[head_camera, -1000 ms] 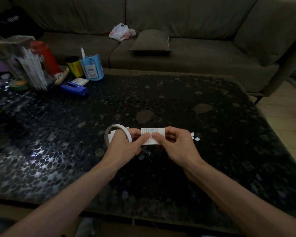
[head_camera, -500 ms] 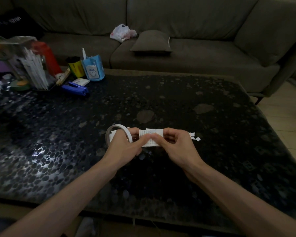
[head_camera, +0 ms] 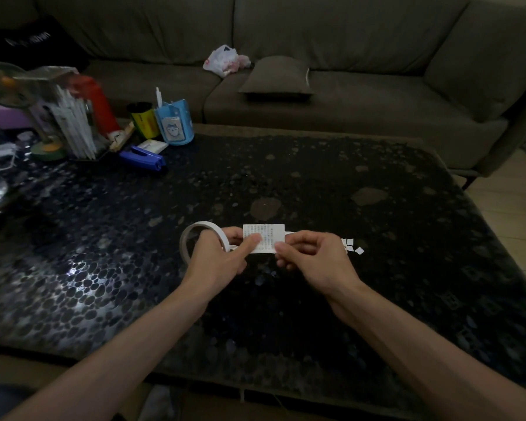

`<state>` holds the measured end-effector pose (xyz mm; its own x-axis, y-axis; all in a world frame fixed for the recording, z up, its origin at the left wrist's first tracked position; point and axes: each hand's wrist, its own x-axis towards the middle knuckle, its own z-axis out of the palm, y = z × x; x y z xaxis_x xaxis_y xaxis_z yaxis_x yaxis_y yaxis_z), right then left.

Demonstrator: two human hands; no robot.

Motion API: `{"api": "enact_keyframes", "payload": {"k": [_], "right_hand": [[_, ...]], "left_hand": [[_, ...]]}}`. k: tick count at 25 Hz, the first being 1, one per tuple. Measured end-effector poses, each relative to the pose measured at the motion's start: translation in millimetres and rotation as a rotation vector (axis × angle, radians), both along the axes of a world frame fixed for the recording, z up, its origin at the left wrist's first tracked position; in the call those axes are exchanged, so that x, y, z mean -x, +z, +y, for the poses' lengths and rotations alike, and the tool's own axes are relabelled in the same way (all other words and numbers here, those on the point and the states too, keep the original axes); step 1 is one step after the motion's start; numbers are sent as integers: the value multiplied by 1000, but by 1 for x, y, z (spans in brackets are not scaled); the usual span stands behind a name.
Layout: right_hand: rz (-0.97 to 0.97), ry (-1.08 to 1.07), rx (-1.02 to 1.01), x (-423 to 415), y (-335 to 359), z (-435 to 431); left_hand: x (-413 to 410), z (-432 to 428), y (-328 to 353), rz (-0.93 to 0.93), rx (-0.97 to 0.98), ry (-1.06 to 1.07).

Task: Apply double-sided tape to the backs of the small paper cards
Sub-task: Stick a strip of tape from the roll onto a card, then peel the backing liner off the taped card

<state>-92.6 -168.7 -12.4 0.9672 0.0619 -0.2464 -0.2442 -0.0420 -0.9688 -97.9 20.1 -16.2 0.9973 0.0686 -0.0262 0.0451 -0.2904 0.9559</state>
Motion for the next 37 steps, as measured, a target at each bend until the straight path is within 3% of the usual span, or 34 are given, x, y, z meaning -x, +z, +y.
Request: {"api": "enact_keyframes", "payload": {"k": [6,9,11,14,17,22,26,30,34,37], "right_hand": [[-38,-9,64,-13,-4,23],[-30,-64,136,-24,-9,36],[-27,-82,198,-31,-12,45],[-58,-54,269,-35,-19,58],[-105,0,300,-30,-27,66],[-139,20,344,-29,-29,75],[-219,-1,414,-22,-15,66],[-484,124,350,-10,15,49],[-747,209,470,5,26,33],[-783,164,500,7,25,18]], "left_hand": [[0,36,-2,-10,-128,94],[2,51,-4,-72,-281,150],[4,56,-2,-47,-224,111],[10,60,7,186,40,-69],[21,64,19,286,-51,-196],[29,66,25,-1,-400,-79],[29,65,31,137,-102,-325],[25,57,40,-42,-240,-534],[19,40,41,-99,-147,-491],[16,27,41,-187,-242,-484]]}}
